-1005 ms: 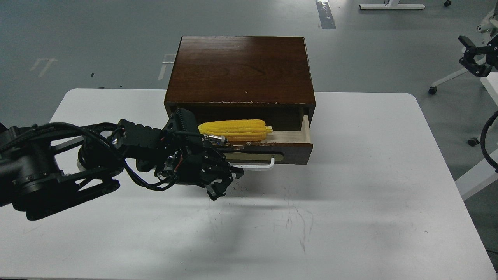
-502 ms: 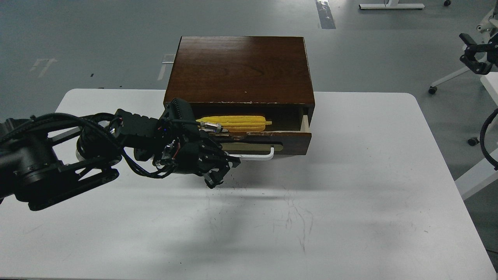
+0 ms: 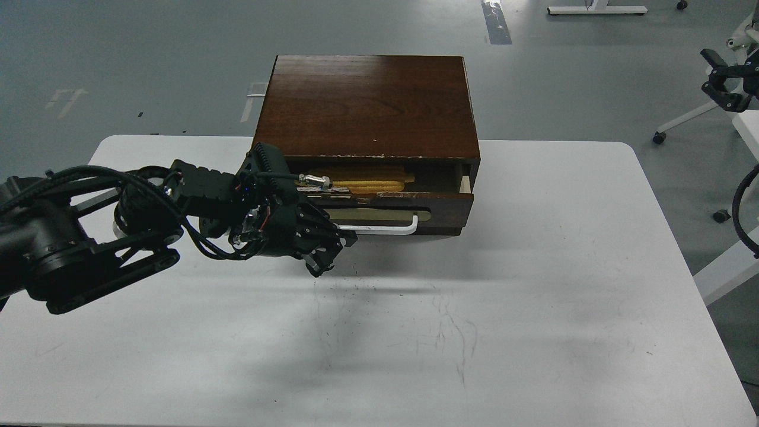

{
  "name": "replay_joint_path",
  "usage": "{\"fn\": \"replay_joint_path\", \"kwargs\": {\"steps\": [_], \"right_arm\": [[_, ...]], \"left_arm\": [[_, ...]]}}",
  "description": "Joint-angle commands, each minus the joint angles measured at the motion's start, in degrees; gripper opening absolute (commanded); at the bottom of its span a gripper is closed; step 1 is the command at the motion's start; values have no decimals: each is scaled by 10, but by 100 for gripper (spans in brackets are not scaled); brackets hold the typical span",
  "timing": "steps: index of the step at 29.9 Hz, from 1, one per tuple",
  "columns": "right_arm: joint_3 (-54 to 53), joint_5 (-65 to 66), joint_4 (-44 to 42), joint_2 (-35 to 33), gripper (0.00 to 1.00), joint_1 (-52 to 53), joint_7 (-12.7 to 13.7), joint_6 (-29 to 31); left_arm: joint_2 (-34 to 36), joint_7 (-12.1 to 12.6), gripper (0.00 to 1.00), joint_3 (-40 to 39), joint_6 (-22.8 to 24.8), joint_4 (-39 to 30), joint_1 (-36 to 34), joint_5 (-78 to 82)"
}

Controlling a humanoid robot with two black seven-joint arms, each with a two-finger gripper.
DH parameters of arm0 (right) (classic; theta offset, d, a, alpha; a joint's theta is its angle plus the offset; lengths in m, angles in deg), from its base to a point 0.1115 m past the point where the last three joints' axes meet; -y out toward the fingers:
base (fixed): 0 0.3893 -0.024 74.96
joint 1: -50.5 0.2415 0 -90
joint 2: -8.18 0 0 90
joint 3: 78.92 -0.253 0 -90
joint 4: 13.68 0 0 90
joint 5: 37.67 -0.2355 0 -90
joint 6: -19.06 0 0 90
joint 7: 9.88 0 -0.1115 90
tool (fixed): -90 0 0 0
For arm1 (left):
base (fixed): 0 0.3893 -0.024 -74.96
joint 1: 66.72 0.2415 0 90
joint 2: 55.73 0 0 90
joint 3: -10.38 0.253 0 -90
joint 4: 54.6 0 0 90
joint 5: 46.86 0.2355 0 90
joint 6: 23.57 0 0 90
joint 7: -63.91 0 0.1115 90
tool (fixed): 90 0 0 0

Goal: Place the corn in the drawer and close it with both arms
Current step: 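Push the drawer front with the left hand into the box until shut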

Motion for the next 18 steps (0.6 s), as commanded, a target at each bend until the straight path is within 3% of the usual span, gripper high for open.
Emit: {"fn": "replay_joint_path", "kwargs": {"steps": [1,18], "right_arm": [[1,0,0,-4,100,0,0,0],[-1,0,0,-5,100,-3,0,0]], "left_arm": [[-7,0,0,0,0,18,1,0],[-20,0,0,0,0,62,-5,-2]]}}
